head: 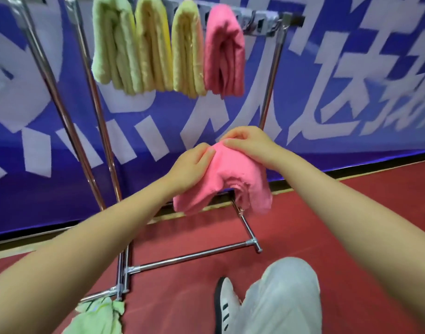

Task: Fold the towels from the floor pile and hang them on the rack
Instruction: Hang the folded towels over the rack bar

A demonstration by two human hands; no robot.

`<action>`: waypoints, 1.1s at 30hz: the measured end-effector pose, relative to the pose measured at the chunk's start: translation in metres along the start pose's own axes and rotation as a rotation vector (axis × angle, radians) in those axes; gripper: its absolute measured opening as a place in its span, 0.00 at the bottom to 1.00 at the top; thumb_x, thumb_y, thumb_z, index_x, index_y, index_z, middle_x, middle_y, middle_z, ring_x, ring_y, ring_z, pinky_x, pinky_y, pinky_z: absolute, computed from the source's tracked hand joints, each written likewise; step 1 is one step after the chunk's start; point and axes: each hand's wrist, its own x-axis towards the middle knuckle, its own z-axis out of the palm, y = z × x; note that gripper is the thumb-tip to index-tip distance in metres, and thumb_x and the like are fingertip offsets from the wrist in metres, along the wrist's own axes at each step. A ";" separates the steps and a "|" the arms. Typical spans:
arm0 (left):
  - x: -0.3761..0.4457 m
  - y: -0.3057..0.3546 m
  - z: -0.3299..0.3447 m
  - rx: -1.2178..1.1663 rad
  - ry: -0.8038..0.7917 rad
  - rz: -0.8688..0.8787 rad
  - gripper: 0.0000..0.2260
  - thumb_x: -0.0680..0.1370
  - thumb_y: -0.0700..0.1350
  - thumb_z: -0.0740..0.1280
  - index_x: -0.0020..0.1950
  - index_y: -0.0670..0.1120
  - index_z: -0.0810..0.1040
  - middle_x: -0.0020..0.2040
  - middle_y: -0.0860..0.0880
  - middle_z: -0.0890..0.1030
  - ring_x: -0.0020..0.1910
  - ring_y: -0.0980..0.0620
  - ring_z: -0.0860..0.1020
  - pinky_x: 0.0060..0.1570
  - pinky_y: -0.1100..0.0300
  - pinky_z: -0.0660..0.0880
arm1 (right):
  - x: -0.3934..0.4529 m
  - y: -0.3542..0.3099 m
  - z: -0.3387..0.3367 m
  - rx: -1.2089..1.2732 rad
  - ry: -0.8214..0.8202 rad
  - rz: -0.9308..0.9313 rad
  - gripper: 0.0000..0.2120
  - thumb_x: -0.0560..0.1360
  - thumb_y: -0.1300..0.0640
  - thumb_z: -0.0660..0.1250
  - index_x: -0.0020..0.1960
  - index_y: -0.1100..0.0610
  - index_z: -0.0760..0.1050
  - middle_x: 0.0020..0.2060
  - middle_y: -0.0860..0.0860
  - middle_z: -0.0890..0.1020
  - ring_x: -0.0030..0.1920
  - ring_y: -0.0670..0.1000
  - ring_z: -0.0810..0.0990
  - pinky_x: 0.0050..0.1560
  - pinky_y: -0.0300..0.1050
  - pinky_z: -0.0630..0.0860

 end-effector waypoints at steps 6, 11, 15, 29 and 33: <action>0.084 0.046 0.002 0.048 0.029 0.048 0.13 0.84 0.47 0.54 0.49 0.40 0.72 0.46 0.46 0.77 0.47 0.45 0.74 0.49 0.51 0.68 | 0.030 -0.010 -0.089 -0.230 -0.107 0.142 0.12 0.74 0.46 0.69 0.37 0.52 0.82 0.31 0.43 0.79 0.34 0.40 0.75 0.39 0.39 0.72; 0.146 0.082 0.015 -0.026 0.019 0.048 0.12 0.84 0.45 0.54 0.54 0.40 0.75 0.53 0.44 0.78 0.56 0.44 0.75 0.55 0.54 0.68 | 0.051 -0.011 -0.151 -0.188 0.048 0.142 0.08 0.73 0.49 0.70 0.45 0.53 0.83 0.44 0.49 0.84 0.46 0.47 0.82 0.48 0.44 0.78; 0.190 0.106 0.024 -0.068 0.014 -0.027 0.16 0.84 0.45 0.54 0.68 0.42 0.71 0.68 0.45 0.74 0.66 0.47 0.71 0.60 0.59 0.66 | 0.073 -0.010 -0.191 -0.243 0.208 0.152 0.05 0.72 0.51 0.70 0.42 0.51 0.83 0.44 0.49 0.84 0.47 0.49 0.81 0.50 0.46 0.78; 0.277 0.109 -0.033 -0.613 0.286 -0.287 0.21 0.84 0.49 0.50 0.69 0.39 0.71 0.56 0.43 0.79 0.65 0.43 0.74 0.67 0.49 0.69 | 0.197 -0.067 -0.193 -0.175 0.245 0.036 0.11 0.71 0.49 0.72 0.45 0.56 0.79 0.42 0.50 0.81 0.41 0.50 0.80 0.42 0.44 0.77; 0.266 0.094 -0.031 -0.856 0.186 -0.273 0.25 0.81 0.60 0.52 0.69 0.46 0.72 0.65 0.46 0.77 0.61 0.45 0.78 0.59 0.47 0.77 | 0.228 -0.093 -0.195 -0.272 0.223 -0.023 0.18 0.71 0.46 0.71 0.55 0.57 0.80 0.51 0.51 0.82 0.49 0.50 0.81 0.52 0.49 0.79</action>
